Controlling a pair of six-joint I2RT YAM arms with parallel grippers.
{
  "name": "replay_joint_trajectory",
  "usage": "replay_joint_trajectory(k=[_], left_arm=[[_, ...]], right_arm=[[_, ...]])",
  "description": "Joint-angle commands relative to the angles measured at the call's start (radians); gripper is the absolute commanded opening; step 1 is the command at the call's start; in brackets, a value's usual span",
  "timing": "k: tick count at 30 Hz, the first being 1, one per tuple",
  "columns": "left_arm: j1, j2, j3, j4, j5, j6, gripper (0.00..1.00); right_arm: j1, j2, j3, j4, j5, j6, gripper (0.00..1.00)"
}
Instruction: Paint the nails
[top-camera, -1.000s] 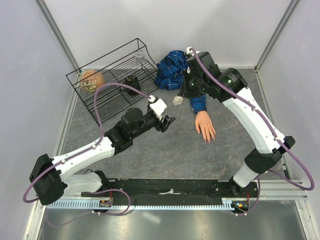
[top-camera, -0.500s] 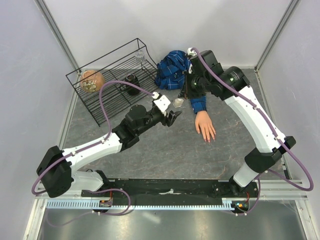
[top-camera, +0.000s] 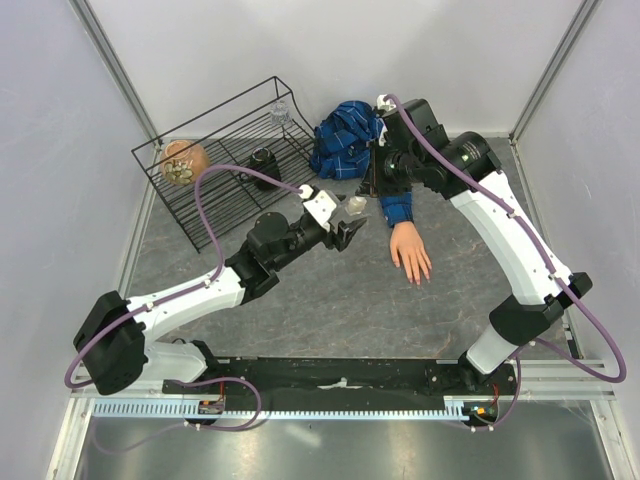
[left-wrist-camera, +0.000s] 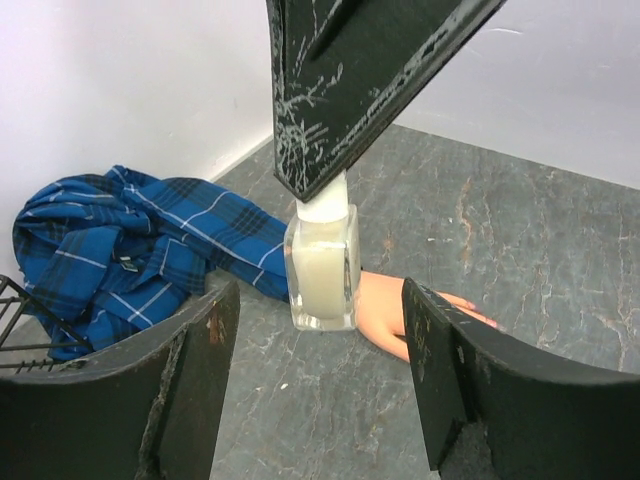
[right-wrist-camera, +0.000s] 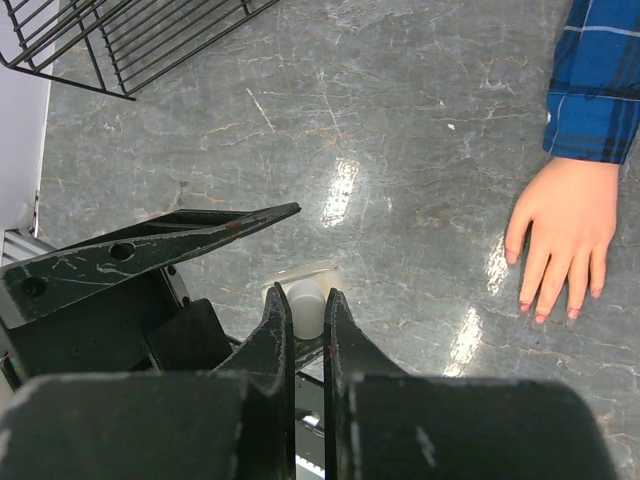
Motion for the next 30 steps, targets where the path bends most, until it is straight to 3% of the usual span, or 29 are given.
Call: replay_joint_trajectory(k=[1,11,20,30], left_arm=[[0.004,-0.010,0.000,0.102,0.012,-0.031,0.71],[0.006,0.023,0.030,0.116,0.046,-0.025,0.54],[0.010,0.046,0.052,0.119,0.041,-0.031,0.47],[0.016,0.069,0.076,0.116,0.066,-0.036,0.46]], right_arm=[[-0.004,-0.033,0.037,0.008,-0.019,0.030,0.00],[-0.002,-0.045,0.030,0.011,-0.028,0.029,0.00],[-0.002,-0.044,0.022,0.009,-0.036,0.024,0.00],[-0.001,-0.016,0.059,-0.020,-0.018,0.003,0.00]])
